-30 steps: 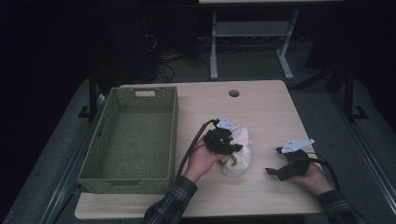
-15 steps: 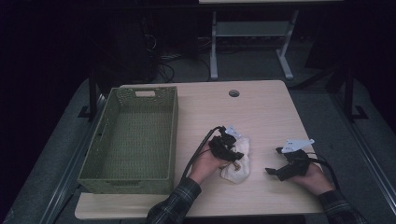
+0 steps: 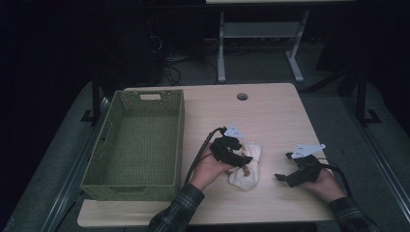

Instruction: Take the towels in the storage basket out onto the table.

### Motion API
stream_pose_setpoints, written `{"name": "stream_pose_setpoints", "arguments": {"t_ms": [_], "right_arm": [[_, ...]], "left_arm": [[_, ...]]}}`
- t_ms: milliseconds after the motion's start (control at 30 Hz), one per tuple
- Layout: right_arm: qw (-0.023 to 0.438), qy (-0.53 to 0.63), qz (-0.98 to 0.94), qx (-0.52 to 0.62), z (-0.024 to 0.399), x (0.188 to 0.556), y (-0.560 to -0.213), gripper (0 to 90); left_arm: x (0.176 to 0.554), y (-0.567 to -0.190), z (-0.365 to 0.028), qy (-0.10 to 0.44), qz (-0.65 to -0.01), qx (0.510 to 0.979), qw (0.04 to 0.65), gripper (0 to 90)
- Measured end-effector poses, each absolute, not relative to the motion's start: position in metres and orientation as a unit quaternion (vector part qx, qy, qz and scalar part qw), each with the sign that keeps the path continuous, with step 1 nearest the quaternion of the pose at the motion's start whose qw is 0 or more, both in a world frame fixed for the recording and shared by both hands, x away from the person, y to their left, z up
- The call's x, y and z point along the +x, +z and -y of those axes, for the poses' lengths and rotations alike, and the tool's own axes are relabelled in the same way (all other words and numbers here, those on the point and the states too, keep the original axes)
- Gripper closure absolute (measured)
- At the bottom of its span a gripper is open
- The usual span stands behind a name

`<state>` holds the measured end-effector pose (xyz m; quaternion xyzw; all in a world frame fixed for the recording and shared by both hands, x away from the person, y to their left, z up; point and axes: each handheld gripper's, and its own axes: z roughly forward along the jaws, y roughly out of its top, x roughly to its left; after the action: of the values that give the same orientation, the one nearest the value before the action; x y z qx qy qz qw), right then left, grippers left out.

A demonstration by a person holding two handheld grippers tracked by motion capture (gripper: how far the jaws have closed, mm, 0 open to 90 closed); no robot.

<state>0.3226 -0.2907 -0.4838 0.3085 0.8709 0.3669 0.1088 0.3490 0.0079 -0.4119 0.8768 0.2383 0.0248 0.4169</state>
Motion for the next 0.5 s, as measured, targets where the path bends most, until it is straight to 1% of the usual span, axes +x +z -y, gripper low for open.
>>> {"name": "stream_pose_setpoints", "arguments": {"t_ms": [400, 433, 467, 500], "right_arm": [[0.107, 0.354, -0.875, 0.312, 0.289, 0.323, -0.481, 2.5], [0.104, 0.347, -0.878, 0.313, 0.289, 0.323, -0.479, 8.3], [0.104, 0.347, -0.878, 0.313, 0.289, 0.323, -0.479, 8.3], [0.099, 0.356, -0.877, 0.308, 0.290, 0.323, -0.477, 14.1]], "left_arm": [[0.325, -0.414, -0.026, 0.032, -0.249, 0.873, 0.418, 35.8], [0.321, -0.416, -0.027, 0.031, -0.248, 0.873, 0.418, 37.2], [0.321, -0.416, -0.027, 0.031, -0.248, 0.873, 0.418, 38.1], [0.316, -0.419, -0.028, 0.027, -0.246, 0.875, 0.415, 38.7]]}}
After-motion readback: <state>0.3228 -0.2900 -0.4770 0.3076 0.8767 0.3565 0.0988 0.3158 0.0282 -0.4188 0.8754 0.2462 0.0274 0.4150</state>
